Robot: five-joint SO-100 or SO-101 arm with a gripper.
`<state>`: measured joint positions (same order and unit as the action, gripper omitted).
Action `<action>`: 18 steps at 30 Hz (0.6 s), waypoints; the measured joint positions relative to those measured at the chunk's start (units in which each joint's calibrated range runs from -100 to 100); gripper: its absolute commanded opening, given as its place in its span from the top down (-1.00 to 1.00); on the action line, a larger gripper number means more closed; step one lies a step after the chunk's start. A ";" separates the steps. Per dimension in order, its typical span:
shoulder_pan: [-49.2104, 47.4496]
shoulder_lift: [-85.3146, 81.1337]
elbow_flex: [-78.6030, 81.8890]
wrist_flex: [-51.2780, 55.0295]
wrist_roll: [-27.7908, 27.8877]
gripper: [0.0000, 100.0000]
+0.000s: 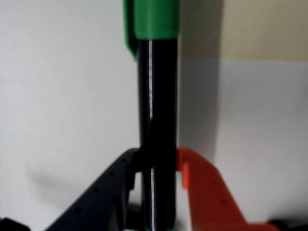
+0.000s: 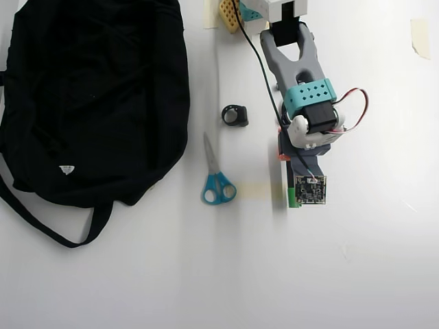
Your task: Put the green marker into the black bag
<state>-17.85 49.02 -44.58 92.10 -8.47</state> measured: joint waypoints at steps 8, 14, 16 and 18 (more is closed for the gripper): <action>0.00 0.08 -1.89 2.40 -0.10 0.96; 0.00 0.08 -1.89 3.43 -0.10 0.96; 0.00 0.08 -1.89 4.29 -0.10 0.96; 0.00 0.08 -1.97 4.89 -0.10 0.96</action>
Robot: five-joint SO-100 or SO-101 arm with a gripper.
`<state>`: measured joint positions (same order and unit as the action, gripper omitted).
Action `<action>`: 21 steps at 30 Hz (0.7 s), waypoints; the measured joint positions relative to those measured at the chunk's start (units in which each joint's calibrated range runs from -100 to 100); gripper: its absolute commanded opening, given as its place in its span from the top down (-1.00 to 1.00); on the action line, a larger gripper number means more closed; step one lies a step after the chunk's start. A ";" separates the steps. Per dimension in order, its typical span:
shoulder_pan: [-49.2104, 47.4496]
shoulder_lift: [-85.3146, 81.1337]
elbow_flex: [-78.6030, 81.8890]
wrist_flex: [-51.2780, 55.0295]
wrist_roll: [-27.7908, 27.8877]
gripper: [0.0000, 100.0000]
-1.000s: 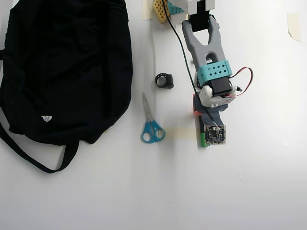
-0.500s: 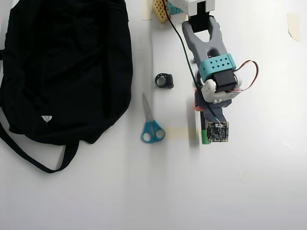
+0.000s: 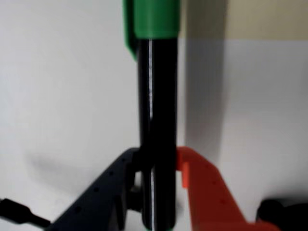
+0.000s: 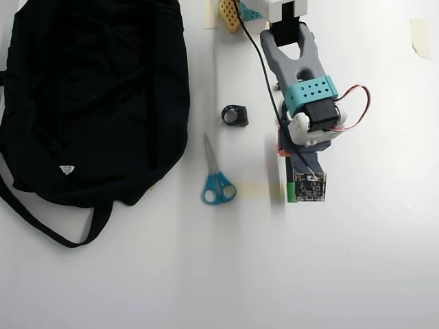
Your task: Put the green marker into the black bag
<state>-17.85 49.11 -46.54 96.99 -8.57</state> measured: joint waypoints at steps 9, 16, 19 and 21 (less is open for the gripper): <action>0.07 -5.73 1.73 0.43 0.10 0.96; 0.07 -17.10 17.37 -1.29 0.39 0.96; 0.00 -22.91 24.84 -3.26 0.39 0.96; 0.00 -26.40 29.32 -4.12 0.29 0.96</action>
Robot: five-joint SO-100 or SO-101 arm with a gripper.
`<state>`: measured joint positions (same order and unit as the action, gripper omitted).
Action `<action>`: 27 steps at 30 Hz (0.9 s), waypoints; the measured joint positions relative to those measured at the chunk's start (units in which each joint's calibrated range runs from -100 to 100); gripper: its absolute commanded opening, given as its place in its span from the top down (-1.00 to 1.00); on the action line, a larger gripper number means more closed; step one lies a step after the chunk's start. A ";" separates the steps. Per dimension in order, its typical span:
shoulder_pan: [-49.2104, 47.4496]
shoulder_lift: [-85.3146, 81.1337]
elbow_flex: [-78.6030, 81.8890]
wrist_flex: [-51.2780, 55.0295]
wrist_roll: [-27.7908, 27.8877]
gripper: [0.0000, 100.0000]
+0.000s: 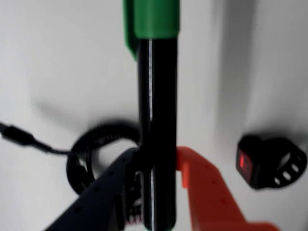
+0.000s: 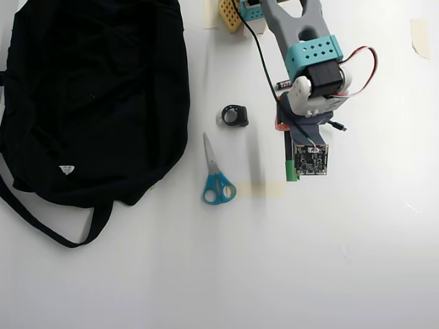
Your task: Put the green marker into the black bag
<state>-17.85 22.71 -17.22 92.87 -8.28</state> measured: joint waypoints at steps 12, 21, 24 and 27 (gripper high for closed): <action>2.79 -20.92 21.86 -3.26 -0.10 0.96; 9.92 -29.64 26.65 -3.26 0.10 0.96; 12.56 -30.72 26.65 -3.26 0.29 0.96; 14.77 -31.55 26.73 -3.26 0.68 0.96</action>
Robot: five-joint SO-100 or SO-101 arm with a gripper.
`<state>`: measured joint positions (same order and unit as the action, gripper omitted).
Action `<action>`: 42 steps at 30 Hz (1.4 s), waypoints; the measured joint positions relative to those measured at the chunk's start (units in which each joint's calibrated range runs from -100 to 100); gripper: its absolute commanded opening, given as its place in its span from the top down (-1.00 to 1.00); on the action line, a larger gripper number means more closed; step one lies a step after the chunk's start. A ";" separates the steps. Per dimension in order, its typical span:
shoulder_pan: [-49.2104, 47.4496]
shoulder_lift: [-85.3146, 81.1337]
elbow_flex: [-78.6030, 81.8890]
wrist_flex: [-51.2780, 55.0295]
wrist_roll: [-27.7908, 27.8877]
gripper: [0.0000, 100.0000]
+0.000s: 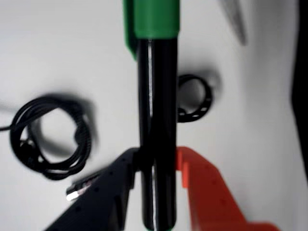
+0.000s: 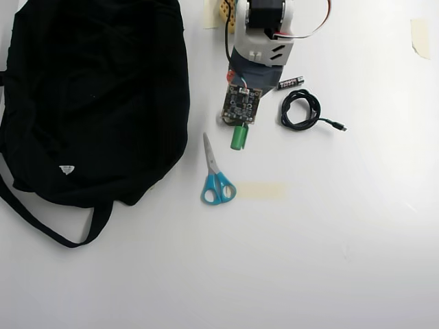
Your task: Put the green marker into the black bag
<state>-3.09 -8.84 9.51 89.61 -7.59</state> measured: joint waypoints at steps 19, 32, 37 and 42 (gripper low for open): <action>28.07 -0.08 0.00 -3.09 1.12 0.96; 59.00 2.91 -0.08 -23.10 -0.78 0.96; 60.32 13.86 0.16 -25.33 -2.39 0.71; 60.40 14.03 1.81 -25.33 -2.69 0.37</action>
<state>57.31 5.19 11.32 64.28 -10.28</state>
